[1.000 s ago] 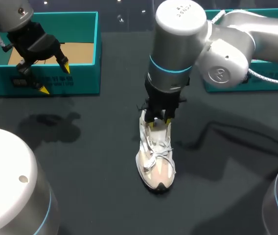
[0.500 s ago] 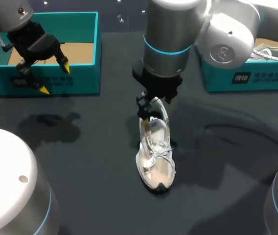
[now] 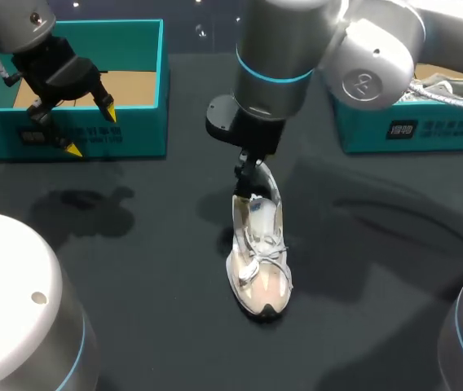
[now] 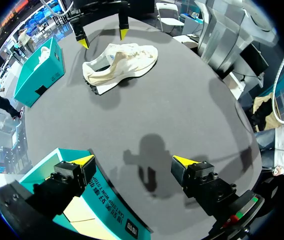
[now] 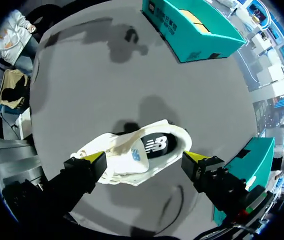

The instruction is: Take the shoe out of the shoebox, open the shoe tongue, remove and reinsert the insole, then place the shoe into the shoebox

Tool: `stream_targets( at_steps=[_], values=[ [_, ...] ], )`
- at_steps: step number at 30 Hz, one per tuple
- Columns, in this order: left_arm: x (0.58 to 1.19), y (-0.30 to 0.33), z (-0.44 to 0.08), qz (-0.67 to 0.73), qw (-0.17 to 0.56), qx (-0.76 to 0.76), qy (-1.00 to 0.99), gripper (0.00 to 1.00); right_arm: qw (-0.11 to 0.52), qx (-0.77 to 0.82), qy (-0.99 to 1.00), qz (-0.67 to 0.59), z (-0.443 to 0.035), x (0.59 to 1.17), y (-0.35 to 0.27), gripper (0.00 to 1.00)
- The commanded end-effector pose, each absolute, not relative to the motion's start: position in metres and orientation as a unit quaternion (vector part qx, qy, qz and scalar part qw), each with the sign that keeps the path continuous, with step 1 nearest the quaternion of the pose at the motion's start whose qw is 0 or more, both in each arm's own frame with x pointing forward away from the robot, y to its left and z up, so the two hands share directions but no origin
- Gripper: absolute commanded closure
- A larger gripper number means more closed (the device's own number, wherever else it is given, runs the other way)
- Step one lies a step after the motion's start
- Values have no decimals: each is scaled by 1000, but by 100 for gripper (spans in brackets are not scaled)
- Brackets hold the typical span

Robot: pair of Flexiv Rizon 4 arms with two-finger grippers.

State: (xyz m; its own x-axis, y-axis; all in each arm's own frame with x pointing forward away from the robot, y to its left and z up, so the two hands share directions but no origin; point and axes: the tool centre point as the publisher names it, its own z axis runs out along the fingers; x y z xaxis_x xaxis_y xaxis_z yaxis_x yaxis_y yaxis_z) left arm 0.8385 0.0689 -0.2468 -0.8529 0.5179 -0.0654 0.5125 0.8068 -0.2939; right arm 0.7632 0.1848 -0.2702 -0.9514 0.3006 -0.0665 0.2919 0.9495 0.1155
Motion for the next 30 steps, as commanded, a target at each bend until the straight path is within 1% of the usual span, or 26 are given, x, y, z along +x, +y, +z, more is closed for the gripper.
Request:
stream_targets(
  at_steps=[1,6,20,30],
  values=[
    [838,69,-247,151,9,-271,-951,0,37,49,998,29,-272,779,195,0],
    [838,69,-247,151,9,-271,-951,0,49,8,999,20,-278,792,194,0],
    [838,69,-247,151,9,-271,-951,0,48,-5,999,17,-319,836,183,0],
    [838,69,-247,151,9,-271,-951,0,39,-7,999,12,-345,846,176,0]
  ],
)
